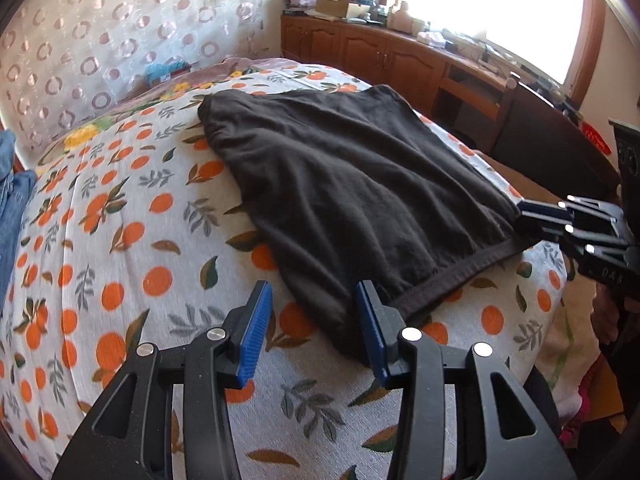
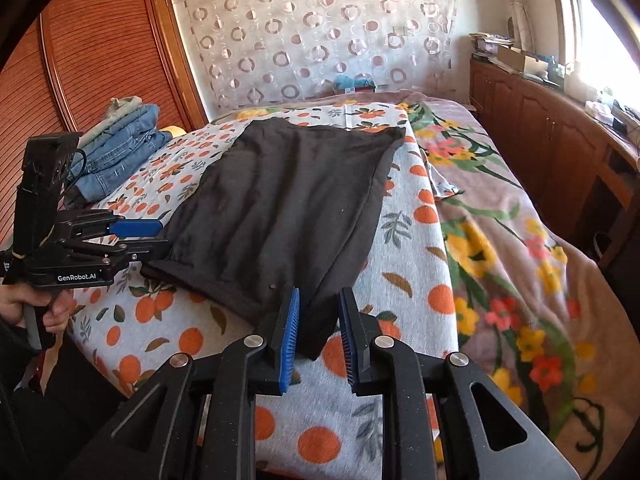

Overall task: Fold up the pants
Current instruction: 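Grasp the pants leg ends with both tools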

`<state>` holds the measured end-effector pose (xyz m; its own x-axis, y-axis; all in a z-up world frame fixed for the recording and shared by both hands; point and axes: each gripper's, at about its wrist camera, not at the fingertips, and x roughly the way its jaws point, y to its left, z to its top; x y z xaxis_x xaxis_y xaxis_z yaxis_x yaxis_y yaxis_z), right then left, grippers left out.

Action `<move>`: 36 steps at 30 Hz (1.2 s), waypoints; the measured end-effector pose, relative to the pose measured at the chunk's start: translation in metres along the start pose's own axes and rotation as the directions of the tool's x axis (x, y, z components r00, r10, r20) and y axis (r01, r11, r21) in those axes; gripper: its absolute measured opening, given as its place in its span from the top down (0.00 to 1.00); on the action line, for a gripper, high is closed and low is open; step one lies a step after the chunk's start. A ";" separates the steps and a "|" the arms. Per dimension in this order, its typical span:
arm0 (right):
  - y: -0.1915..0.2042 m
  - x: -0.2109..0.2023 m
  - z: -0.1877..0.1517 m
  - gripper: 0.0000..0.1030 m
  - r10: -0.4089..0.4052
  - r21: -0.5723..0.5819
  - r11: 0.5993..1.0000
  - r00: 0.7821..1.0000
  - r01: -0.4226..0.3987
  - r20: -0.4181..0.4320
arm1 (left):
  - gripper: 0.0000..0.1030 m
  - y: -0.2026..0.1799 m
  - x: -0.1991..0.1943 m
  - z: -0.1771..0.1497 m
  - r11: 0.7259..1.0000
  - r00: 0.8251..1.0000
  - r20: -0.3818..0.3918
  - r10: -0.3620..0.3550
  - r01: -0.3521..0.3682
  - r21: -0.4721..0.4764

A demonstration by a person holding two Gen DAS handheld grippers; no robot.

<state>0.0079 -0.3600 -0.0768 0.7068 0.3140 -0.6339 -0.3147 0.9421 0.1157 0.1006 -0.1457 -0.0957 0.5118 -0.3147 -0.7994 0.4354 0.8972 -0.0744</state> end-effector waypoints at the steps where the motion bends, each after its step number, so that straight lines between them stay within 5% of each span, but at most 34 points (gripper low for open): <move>1: 0.001 0.000 0.000 0.76 -0.005 -0.006 1.000 1.000 0.005 0.003 | 0.57 0.001 0.000 -0.001 1.000 1.000 0.000 -0.003 0.003 -0.010; 12: 0.010 0.004 -0.009 0.66 -0.002 -0.003 1.000 1.000 0.002 -0.021 | 0.57 -0.002 -0.006 -0.010 1.000 0.999 0.033 0.019 -0.018 -0.023; 33: 0.009 0.006 -0.012 0.73 -0.020 -0.005 1.000 1.000 0.020 -0.001 | 0.61 -0.009 -0.018 -0.026 0.996 0.997 0.063 -0.039 0.044 -0.072; 36: 0.007 0.006 -0.011 0.76 -0.010 -0.002 1.000 1.000 0.010 -0.003 | 0.73 -0.015 -0.019 -0.029 0.996 0.995 0.073 -0.063 0.067 -0.056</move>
<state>0.0031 -0.3523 -0.0885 0.7080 0.3039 -0.6375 -0.3089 0.9450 0.1074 0.0633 -0.1439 -0.0964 0.5361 -0.3923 -0.7475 0.4265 0.8900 -0.1612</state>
